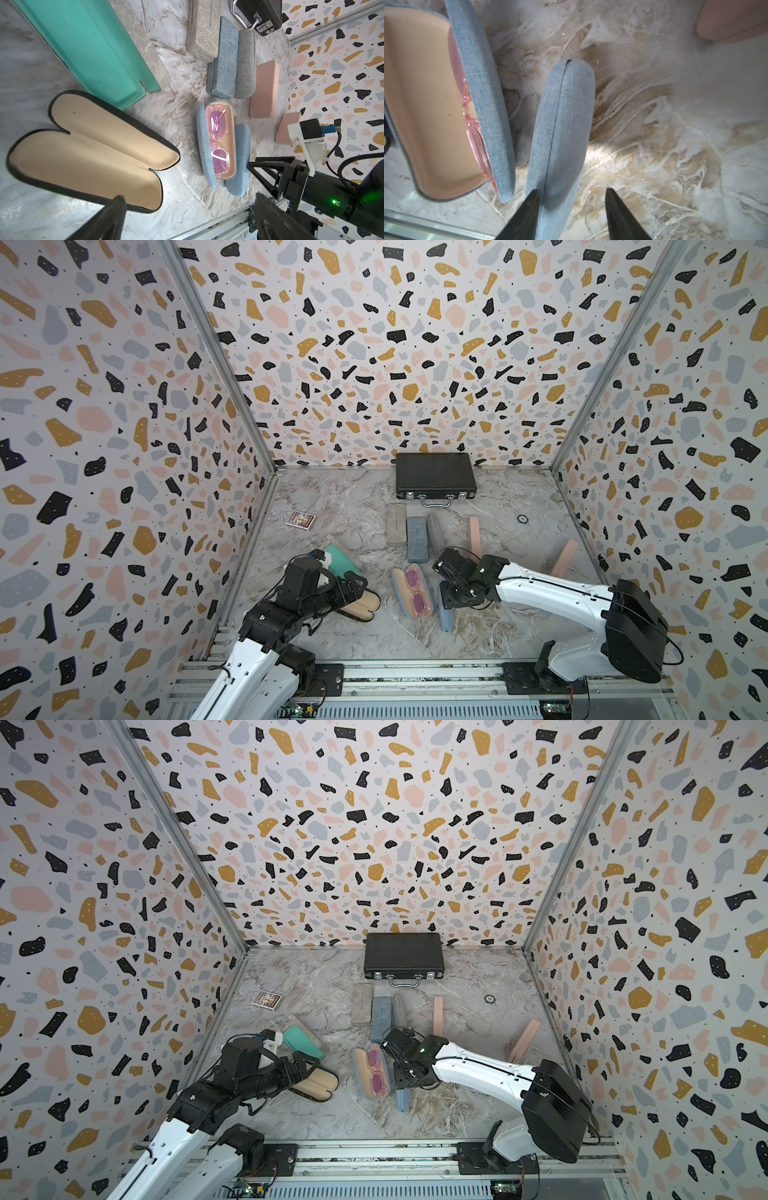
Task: Close the glasses case
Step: Pick up the glasses case at the center of the board.
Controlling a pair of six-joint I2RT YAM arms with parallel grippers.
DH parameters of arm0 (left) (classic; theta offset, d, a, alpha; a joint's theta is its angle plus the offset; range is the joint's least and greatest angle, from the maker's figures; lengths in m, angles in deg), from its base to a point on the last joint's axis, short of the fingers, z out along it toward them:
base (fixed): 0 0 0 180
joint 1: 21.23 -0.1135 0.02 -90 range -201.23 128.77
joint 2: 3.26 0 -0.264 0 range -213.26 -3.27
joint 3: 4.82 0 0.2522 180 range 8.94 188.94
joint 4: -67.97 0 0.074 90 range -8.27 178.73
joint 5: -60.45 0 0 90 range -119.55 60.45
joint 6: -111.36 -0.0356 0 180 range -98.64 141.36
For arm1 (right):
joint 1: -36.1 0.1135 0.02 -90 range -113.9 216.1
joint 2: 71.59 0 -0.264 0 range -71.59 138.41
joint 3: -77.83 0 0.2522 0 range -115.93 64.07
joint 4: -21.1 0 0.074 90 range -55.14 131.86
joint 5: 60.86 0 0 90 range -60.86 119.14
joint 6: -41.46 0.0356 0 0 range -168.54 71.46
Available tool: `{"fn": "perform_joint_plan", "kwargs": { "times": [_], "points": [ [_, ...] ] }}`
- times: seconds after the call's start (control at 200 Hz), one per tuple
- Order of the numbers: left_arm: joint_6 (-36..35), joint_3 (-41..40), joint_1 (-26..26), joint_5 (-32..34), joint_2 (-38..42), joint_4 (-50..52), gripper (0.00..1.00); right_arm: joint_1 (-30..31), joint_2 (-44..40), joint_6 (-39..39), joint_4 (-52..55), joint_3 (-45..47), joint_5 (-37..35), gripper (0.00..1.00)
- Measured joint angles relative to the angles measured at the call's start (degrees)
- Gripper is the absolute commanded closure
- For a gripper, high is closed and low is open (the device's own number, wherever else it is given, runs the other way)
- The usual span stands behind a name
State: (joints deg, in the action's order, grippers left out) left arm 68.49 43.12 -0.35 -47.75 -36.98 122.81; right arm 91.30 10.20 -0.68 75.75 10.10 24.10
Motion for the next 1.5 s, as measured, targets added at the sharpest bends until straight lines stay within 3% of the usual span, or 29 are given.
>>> {"fn": "perform_joint_plan", "kwargs": {
  "times": [0.731, 1.051, 1.091, 1.186, 1.266, 1.497],
  "points": [
    [0.0, -0.1, 0.0, 0.0, 0.2, -0.1, 0.04, 0.0, -0.5, 0.2, 1.9, -1.7, -0.7, 0.46],
    [0.0, -0.1, 0.0, 0.0, 0.0, -0.1, 0.04, 0.0, 5.9, 0.2, -1.0, -1.7, 0.8, 0.46],
    [0.0, -0.1, 0.0, 0.0, -0.1, -0.1, 0.04, 0.0, 6.5, 0.2, -1.3, -1.7, 1.0, 0.49],
    [0.0, -0.1, 0.0, 0.0, -0.4, -0.2, 0.04, 0.0, 7.7, 0.0, -2.1, -1.7, 1.1, 0.71],
    [0.0, -0.1, 0.0, 0.0, -0.7, -0.2, 0.04, 0.0, 7.6, 0.2, -2.4, -1.8, 1.0, 0.82],
    [-0.1, -0.1, 0.0, -0.3, -1.5, -0.8, 0.04, -0.3, 5.3, -1.6, 3.9, -4.7, -4.3, 0.85]
  ]
}}
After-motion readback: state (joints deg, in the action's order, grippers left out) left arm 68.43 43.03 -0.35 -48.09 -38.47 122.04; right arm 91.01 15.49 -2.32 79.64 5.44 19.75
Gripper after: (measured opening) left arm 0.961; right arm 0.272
